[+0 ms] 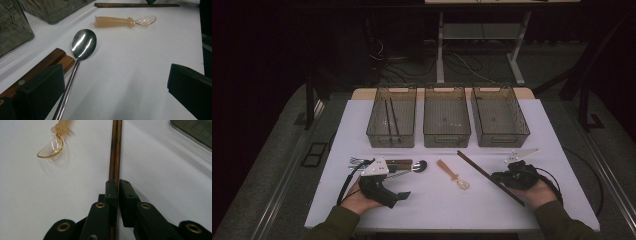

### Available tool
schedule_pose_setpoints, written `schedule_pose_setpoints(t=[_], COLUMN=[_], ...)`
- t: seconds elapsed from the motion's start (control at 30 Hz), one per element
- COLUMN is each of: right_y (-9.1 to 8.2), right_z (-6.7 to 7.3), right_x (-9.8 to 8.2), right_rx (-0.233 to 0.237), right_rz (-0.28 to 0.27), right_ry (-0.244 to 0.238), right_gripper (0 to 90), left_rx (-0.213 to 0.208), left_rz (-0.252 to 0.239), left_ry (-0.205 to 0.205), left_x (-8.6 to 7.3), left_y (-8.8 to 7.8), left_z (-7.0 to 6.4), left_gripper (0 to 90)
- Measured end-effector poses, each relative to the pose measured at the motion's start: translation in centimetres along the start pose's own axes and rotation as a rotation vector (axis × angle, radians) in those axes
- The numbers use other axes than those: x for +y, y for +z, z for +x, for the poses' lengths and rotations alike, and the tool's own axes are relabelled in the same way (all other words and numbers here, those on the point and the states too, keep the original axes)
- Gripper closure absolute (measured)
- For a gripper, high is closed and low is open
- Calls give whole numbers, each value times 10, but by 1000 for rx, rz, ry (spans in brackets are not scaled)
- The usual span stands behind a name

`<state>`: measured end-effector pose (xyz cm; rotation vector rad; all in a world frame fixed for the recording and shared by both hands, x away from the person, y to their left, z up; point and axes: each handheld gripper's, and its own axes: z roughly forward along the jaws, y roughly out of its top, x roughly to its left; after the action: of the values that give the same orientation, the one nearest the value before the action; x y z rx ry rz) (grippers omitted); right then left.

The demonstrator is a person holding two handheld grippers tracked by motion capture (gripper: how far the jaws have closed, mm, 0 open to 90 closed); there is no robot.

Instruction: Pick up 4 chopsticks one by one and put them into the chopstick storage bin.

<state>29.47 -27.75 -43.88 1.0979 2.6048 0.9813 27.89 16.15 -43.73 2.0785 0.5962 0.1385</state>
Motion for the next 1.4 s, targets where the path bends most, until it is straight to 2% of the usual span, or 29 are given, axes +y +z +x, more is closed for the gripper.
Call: schedule_pose_setpoints(t=[0.4,0.67,0.8,0.9,1.4], right_y=[1,4,5,6,4], right_z=[-2,-4,-2,0,1], right_x=[0,0,-1,-1,-1], right_rx=[-10,-18,-31,-49,-63], right_rz=[-3,16,16,17,7], right_ry=[4,-5,-5,-23,-1], right_gripper=[843,834,834,836,847], left_rx=[0,0,1,1,1], left_rz=[1,1,1,0,-1], left_ry=[2,2,2,0,3], left_x=[0,0,0,0,0], left_y=[0,0,0,0,-1], left_z=[0,0,0,0,0], left_gripper=[2,2,2,2,2])
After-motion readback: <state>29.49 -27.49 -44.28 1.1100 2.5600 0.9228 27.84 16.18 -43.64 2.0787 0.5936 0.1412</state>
